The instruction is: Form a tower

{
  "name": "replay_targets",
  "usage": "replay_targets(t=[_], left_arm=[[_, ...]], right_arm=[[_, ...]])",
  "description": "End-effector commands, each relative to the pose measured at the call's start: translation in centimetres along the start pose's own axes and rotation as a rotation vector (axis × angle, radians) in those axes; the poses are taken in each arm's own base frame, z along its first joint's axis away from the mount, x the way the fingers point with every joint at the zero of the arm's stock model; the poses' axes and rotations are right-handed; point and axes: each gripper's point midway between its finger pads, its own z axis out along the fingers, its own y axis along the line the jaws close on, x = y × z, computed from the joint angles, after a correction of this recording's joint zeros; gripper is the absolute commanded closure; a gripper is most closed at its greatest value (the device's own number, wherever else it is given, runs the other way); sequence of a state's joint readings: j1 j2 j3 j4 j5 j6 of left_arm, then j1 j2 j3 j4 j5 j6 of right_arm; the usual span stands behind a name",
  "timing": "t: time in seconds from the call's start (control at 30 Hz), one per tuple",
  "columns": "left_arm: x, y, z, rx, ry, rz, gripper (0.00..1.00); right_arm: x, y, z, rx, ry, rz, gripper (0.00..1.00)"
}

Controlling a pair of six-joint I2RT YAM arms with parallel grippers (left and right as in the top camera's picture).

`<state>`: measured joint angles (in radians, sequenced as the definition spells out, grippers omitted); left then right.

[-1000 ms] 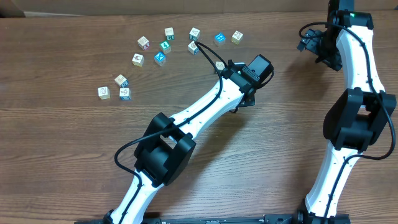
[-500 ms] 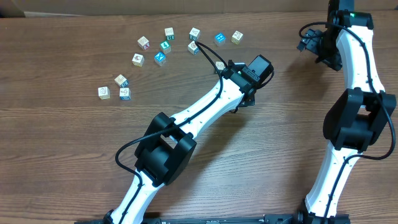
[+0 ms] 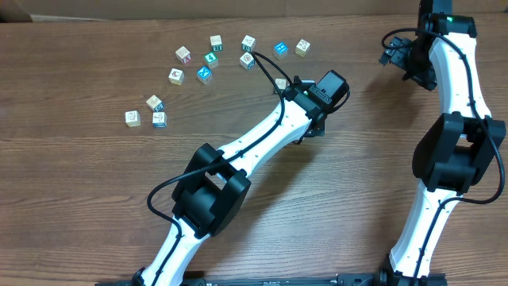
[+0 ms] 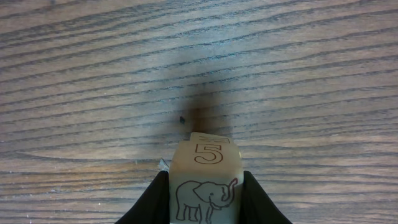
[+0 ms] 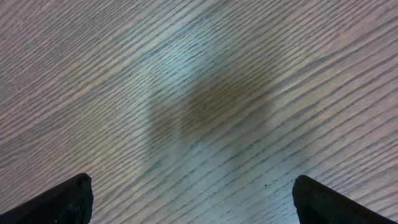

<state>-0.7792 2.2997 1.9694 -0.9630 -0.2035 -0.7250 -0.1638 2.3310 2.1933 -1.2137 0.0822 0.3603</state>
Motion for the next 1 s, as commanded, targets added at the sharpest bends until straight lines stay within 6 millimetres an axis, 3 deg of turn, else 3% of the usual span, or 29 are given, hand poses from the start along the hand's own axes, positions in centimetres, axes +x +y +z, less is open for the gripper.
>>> replay_targets(t=[0.0, 0.1, 0.33, 0.57, 0.7, 0.97], left_arm=[[0.53, 0.17, 1.16, -0.027, 0.009, 0.033, 0.79], [0.54, 0.17, 1.16, -0.027, 0.009, 0.034, 0.75], [0.61, 0.08, 1.16, -0.021, 0.013, 0.059, 0.43], [0.07, -0.41, 1.17, -0.002, -0.009, 0.173, 0.32], [0.06, -0.45, 1.26, -0.002, -0.010, 0.172, 0.36], [0.11, -0.41, 1.32, -0.003, -0.008, 0.173, 0.59]], right_arm=[[-0.83, -0.09, -1.16, -0.010, -0.033, 0.010, 0.00], [-0.83, -0.09, -1.16, -0.010, -0.033, 0.010, 0.00], [-0.83, -0.09, -1.16, -0.010, -0.033, 0.010, 0.00], [-0.83, -0.09, -1.16, -0.010, -0.033, 0.010, 0.00], [-0.83, -0.09, -1.16, -0.010, -0.033, 0.010, 0.00], [-0.83, -0.09, -1.16, -0.010, -0.033, 0.010, 0.00]])
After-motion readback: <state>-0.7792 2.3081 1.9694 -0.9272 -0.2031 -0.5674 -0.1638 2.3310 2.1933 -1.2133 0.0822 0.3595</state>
